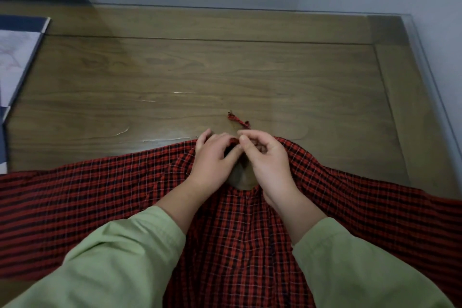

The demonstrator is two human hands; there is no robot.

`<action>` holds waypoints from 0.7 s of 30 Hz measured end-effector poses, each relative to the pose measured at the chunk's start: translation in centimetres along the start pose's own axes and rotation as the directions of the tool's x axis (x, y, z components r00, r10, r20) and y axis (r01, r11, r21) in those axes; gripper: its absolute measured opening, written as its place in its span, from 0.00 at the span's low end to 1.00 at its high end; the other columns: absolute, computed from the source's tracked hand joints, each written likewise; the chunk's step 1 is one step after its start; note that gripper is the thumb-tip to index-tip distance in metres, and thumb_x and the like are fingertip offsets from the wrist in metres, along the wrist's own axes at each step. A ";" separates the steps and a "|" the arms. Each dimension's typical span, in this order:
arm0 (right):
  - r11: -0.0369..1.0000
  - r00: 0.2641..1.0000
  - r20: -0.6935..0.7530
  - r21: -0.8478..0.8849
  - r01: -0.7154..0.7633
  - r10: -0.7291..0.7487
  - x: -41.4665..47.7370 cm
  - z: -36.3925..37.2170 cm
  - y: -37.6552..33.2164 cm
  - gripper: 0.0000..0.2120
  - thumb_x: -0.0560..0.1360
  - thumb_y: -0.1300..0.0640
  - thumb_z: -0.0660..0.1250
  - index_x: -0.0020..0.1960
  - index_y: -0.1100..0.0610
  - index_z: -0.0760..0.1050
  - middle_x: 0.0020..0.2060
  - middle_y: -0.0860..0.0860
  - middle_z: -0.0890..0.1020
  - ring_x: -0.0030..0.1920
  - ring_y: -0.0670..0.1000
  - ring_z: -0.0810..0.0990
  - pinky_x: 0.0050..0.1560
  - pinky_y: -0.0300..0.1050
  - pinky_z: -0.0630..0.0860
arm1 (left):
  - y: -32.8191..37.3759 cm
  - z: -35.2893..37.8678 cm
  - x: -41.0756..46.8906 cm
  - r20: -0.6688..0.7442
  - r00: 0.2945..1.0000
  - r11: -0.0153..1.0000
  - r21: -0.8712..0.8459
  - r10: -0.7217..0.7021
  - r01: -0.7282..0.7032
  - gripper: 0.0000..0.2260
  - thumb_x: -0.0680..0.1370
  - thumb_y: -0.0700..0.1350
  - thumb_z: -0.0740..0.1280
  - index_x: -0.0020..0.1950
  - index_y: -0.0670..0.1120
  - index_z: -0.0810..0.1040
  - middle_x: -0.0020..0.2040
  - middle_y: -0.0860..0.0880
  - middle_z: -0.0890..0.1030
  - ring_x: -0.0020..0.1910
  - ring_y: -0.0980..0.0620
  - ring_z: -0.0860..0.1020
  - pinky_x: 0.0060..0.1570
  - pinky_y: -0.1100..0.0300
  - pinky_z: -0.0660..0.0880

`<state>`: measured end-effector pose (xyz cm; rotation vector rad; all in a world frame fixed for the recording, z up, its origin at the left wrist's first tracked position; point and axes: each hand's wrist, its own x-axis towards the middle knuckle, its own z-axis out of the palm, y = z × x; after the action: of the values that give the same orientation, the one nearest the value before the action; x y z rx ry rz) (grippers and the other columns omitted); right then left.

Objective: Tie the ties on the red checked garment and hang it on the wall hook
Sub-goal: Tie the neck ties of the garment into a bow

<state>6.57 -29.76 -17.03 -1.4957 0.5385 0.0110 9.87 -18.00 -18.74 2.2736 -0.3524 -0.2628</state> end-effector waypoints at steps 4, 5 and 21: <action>1.000 1.000 0.018 -0.020 0.000 0.000 0.1 -0.5 -0.3 0.10 0.80 0.60 0.62 0.54 0.51 0.80 0.49 0.46 0.84 0.52 0.41 0.81 0.55 0.36 0.76 | 0.3 -0.4 0.2 0.010 0.998 0.988 -0.138 -0.063 0.064 0.11 0.78 0.55 0.58 0.46 0.53 0.78 0.41 0.59 0.81 0.49 0.63 0.76 0.74 0.53 0.51; 0.999 1.000 0.028 -0.053 0.003 -0.002 0.1 -0.6 -0.3 0.09 0.80 0.60 0.63 0.52 0.51 0.81 0.48 0.46 0.84 0.51 0.41 0.81 0.54 0.35 0.76 | 0.4 -0.5 0.3 0.018 0.998 0.986 -0.152 -0.065 0.067 0.11 0.78 0.54 0.58 0.47 0.54 0.78 0.41 0.60 0.81 0.49 0.66 0.75 0.74 0.52 0.51; 0.956 0.985 -0.026 -0.246 0.158 -0.169 -0.3 0.2 1.2 0.10 0.73 0.63 0.71 0.42 0.48 0.79 0.40 0.49 0.81 0.40 0.46 0.77 0.45 0.37 0.74 | 0.4 -1.2 0.4 0.069 0.950 0.673 -0.691 -0.303 0.265 0.08 0.74 0.37 0.71 0.51 0.45 0.81 0.47 0.47 0.83 0.49 0.53 0.80 0.51 0.62 0.75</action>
<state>5.99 -29.40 -18.04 -1.7814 0.4611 -0.0904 10.51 -17.56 -17.70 1.5576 0.1375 -0.4160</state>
